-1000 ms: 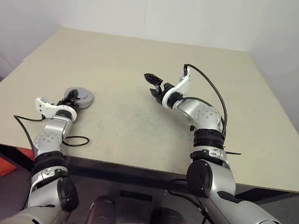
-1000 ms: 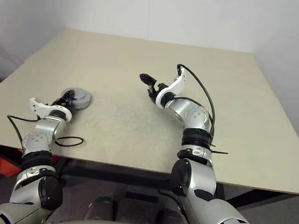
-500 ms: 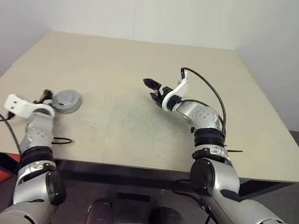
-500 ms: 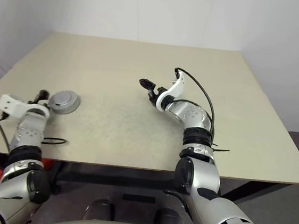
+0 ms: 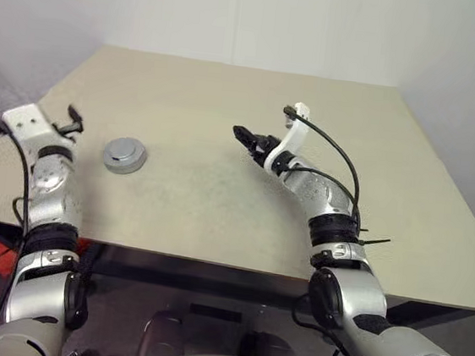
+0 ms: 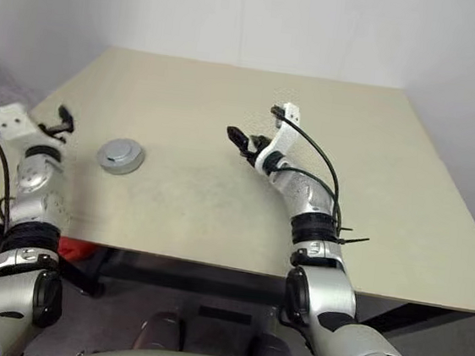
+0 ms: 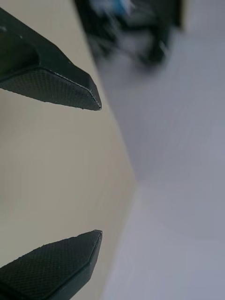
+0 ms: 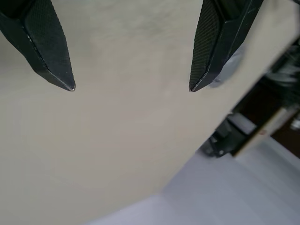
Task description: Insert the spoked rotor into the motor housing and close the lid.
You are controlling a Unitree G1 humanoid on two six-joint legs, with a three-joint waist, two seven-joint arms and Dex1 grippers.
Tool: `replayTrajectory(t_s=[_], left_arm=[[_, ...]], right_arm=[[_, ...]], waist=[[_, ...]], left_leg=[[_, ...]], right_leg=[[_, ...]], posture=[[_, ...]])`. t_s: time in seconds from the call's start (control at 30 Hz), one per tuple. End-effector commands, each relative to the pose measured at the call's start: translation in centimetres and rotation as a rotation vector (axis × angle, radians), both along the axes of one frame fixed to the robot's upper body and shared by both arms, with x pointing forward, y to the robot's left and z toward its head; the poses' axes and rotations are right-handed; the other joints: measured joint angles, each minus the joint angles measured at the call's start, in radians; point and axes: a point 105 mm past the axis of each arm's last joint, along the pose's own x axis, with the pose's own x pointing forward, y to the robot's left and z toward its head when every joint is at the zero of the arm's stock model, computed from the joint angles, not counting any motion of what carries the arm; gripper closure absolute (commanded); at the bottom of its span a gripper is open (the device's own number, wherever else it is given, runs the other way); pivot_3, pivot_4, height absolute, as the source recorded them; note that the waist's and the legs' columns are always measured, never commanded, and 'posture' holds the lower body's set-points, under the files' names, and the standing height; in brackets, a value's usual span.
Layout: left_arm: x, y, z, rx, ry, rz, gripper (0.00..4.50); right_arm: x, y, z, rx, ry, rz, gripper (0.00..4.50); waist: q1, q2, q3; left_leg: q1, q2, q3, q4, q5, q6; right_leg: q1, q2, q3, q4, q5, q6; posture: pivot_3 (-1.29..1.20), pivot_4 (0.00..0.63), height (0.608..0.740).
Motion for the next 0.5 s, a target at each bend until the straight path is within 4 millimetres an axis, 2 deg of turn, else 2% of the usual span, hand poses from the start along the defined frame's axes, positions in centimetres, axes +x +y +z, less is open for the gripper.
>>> replayTrajectory(t_s=[0.03,0.1,0.2,0.3,0.37,0.5], left_arm=[[1.0,-6.1,3.8,0.150,-0.104,-0.278,0.20],[1.1,-10.4,3.4,0.193,-0.086,-0.485,0.20],[0.0,-16.3,0.9,0.187,0.008,-0.808,0.20],[-1.9,-20.0,-2.0,0.209,0.117,-1.030,0.20],[-2.8,-21.1,-3.1,0.218,0.154,-1.092,0.20],[-2.9,-21.1,-3.8,0.215,0.170,-1.077,0.20]], right_arm=[[-0.2,-0.9,2.2,-0.156,-0.216,0.030,0.14],[-0.2,-2.1,1.5,-0.273,-0.242,0.039,0.14],[-0.1,-3.9,0.2,-0.414,-0.240,0.052,0.14],[-0.2,-5.6,-0.5,-0.491,-0.261,0.060,0.14],[-0.3,-6.5,-0.5,-0.498,-0.282,0.047,0.14],[-0.5,-7.4,-1.1,-0.465,-0.309,0.010,0.14]], waist=[[-0.002,0.000,0.000],[-0.001,0.000,0.000],[-0.002,0.000,0.000],[-0.017,0.001,0.000],[-0.023,0.001,0.000],[-0.032,0.001,0.000]], left_leg=[[0.000,0.000,0.000,0.000,0.000,0.000],[0.000,0.000,0.000,0.000,0.000,0.000],[0.000,-0.001,0.001,0.000,0.000,0.000],[-0.001,-0.001,0.002,0.000,0.000,0.001],[-0.002,0.000,0.002,0.000,-0.001,0.002],[-0.001,0.002,0.002,0.000,-0.001,0.002]], right_leg=[[0.000,0.000,0.000,0.000,0.000,-0.001],[0.000,0.000,0.000,0.001,-0.002,-0.005],[0.000,0.000,0.001,0.001,-0.002,-0.005],[0.000,0.001,0.002,0.001,-0.002,-0.006],[-0.001,0.002,0.002,0.002,-0.003,-0.007],[-0.002,0.003,0.001,0.003,-0.002,-0.009]], posture=[[0.00,0.000,0.740],[0.00,0.000,0.740],[0.00,0.000,0.740],[0.00,0.000,0.740],[0.00,0.000,0.740],[0.00,0.000,0.740]])
